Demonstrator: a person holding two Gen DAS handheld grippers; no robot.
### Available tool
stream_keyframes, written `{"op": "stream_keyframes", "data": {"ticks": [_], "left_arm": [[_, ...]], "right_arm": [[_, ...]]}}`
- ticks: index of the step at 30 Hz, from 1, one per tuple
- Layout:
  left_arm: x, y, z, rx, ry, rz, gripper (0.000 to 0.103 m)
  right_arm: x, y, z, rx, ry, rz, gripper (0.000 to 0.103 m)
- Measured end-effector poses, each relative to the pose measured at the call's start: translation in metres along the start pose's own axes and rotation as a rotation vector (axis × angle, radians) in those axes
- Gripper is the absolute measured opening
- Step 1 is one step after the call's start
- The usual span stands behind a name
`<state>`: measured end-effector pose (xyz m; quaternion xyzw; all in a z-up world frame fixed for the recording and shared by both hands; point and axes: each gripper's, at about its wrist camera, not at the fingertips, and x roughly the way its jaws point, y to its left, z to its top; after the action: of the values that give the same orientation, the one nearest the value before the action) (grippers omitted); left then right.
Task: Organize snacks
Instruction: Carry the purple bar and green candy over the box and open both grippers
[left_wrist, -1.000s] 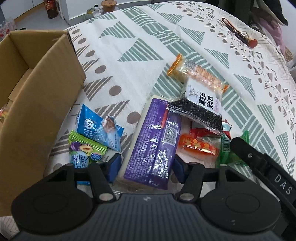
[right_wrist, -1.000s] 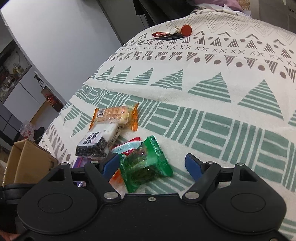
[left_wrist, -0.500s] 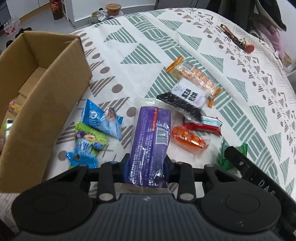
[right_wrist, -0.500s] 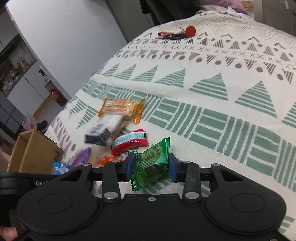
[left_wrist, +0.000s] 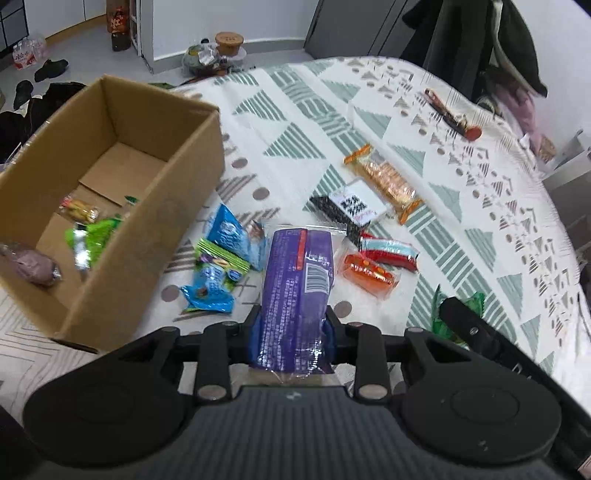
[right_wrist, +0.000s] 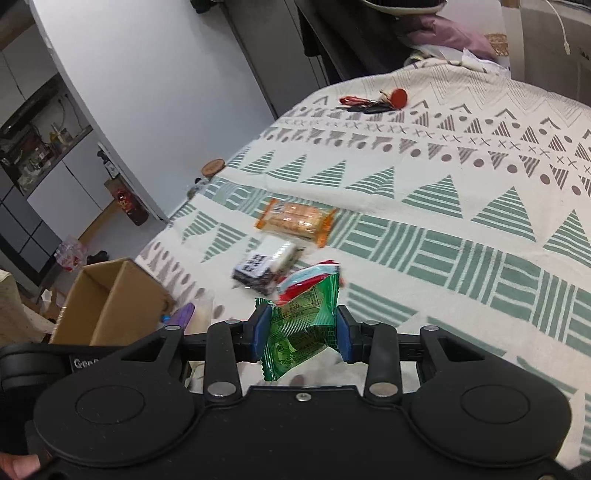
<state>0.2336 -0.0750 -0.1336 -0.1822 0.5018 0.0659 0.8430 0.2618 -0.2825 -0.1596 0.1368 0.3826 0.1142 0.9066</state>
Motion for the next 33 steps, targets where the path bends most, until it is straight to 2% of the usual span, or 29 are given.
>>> {"op": "stream_keyframes", "data": {"ticks": [6, 18, 33], "left_arm": [[-0.027, 0.015, 0.008, 0.0, -0.049, -0.034, 0.031], [-0.062, 0.057, 0.026, -0.025, -0.102, -0.051, 0.031], [-0.076, 0.119, 0.056, -0.09, -0.145, -0.015, 0.031]], "right_arm": [[-0.013, 0.025, 0.002, -0.022, -0.027, 0.006, 0.036], [-0.015, 0.074, 0.004, -0.037, -0.045, 0.061, 0.036], [-0.003, 0.134, 0.008, -0.091, -0.03, 0.137, 0.036]]}}
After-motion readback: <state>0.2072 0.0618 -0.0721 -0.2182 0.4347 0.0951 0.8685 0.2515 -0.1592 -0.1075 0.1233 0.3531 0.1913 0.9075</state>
